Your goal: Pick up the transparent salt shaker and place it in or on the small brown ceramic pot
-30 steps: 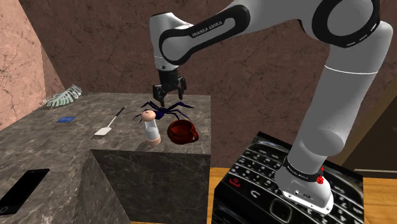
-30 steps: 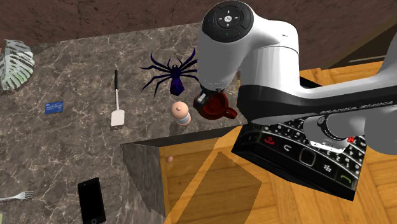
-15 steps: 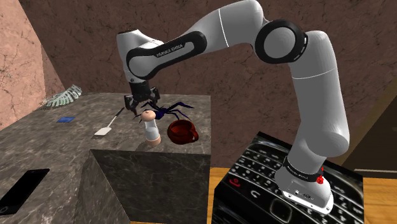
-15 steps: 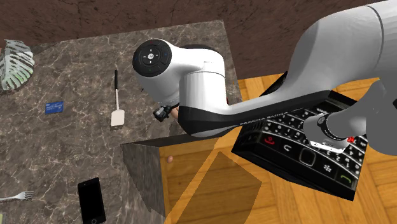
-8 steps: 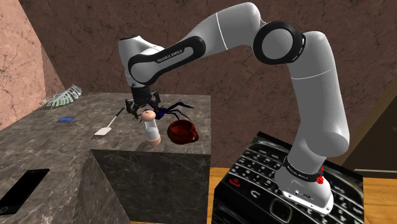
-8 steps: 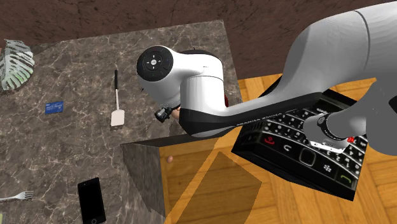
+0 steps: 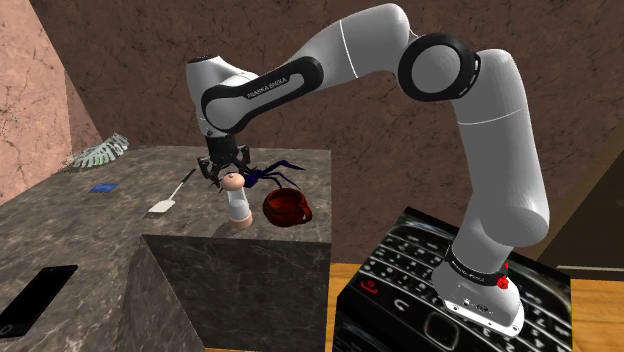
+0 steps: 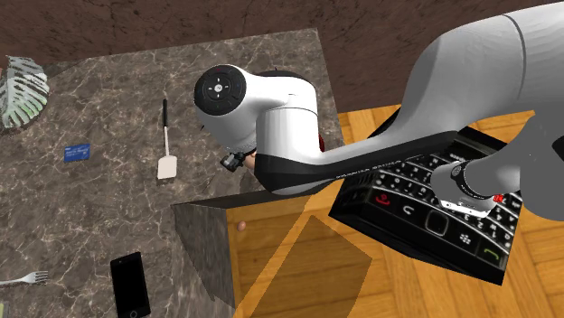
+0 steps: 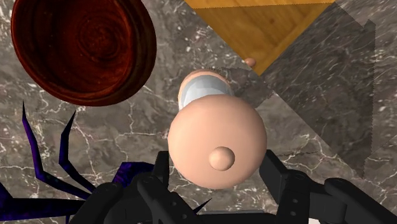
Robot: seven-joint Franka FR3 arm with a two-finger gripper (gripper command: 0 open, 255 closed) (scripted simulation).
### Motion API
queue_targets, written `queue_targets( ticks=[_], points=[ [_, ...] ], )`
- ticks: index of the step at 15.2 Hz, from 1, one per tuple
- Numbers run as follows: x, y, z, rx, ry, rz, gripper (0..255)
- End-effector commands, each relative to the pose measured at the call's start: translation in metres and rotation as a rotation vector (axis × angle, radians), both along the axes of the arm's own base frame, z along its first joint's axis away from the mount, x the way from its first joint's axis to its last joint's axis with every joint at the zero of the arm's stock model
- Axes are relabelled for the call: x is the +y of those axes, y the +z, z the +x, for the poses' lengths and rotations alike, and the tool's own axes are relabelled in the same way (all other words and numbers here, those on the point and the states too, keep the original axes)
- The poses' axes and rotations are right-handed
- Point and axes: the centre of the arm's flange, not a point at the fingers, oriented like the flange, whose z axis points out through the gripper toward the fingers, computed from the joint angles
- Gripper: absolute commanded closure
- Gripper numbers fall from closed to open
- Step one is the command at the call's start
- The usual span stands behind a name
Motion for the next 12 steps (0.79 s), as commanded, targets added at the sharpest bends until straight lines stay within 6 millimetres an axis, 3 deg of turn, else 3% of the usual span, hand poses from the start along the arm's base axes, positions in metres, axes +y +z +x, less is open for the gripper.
queue_targets(
  ticks=[1,5,12],
  points=[
    [0.0,-0.001,0.0,0.001,0.0,0.0,255],
    [0.0,-0.001,0.0,0.001,0.0,0.0,255],
    [0.0,0.036,0.0,0.001,0.0,0.0,255]
  ],
)
